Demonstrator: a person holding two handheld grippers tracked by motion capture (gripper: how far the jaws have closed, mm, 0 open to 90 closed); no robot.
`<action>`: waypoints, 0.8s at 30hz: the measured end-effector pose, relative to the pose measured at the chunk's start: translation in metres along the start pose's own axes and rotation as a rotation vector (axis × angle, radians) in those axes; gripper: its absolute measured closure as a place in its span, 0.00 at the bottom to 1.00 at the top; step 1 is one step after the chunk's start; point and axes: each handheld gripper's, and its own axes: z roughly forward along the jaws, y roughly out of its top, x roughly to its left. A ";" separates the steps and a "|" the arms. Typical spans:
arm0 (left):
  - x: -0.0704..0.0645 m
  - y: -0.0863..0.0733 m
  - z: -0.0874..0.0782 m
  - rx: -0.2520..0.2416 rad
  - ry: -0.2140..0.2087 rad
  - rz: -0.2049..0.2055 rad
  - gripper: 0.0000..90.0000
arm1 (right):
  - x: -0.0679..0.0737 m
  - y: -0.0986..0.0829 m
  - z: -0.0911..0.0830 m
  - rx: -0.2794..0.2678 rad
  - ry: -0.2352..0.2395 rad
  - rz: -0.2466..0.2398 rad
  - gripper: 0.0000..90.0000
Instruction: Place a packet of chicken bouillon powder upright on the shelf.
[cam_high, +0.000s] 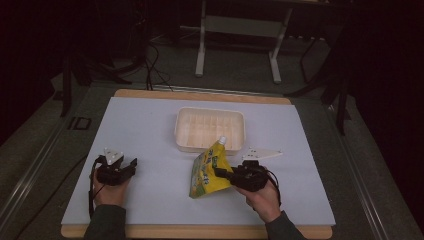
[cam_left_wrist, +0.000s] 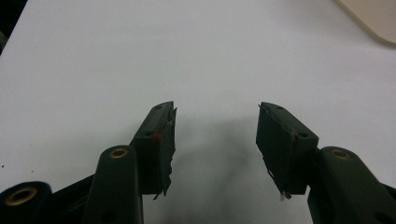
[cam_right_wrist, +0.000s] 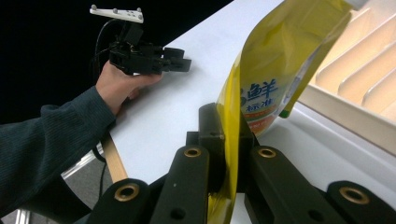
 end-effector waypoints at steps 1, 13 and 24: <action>0.000 0.000 0.000 -0.001 0.000 0.000 0.52 | 0.001 0.001 0.000 0.001 -0.003 -0.004 0.99; 0.000 0.000 0.000 -0.005 -0.004 -0.002 0.52 | 0.001 0.007 -0.004 -0.038 -0.022 -0.011 0.99; 0.000 0.000 0.000 -0.005 -0.005 -0.002 0.52 | 0.001 0.009 -0.004 -0.084 -0.037 -0.003 0.99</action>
